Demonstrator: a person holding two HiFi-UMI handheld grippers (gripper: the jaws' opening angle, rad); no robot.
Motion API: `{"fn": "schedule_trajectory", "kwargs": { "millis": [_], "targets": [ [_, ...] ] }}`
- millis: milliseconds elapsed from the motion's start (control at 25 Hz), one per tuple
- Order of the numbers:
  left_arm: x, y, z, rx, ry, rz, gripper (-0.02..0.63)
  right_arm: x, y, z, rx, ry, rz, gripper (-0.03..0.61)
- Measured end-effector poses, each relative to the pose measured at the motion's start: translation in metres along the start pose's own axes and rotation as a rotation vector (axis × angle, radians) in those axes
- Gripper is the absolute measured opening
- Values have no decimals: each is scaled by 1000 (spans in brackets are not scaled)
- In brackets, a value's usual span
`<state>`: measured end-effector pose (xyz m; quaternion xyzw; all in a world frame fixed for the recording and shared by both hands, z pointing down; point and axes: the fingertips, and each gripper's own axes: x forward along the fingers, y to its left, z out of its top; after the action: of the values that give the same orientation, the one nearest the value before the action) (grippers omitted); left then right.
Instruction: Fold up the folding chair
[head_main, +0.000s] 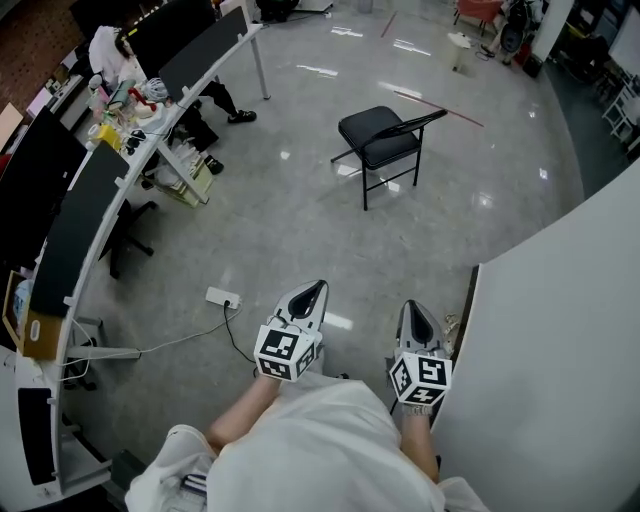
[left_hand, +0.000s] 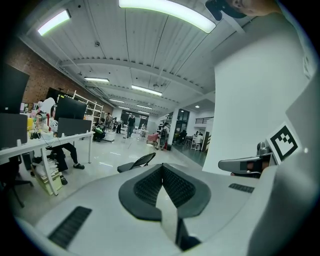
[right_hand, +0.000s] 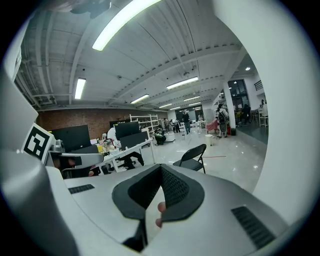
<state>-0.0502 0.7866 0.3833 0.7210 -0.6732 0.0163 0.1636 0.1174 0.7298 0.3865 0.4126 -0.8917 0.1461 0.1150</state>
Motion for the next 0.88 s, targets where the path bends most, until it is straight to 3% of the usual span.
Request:
{"fn": "schedule_trajectory", "kwargs": {
  "millis": [360,880],
  "targets": [
    [56,53,25,-14,3,-38,11,70,2,21,6,21,-41,5],
    [82,148,53,-18,-22,-27,11,159,55,44,-28,20,-20,5]
  ]
}}
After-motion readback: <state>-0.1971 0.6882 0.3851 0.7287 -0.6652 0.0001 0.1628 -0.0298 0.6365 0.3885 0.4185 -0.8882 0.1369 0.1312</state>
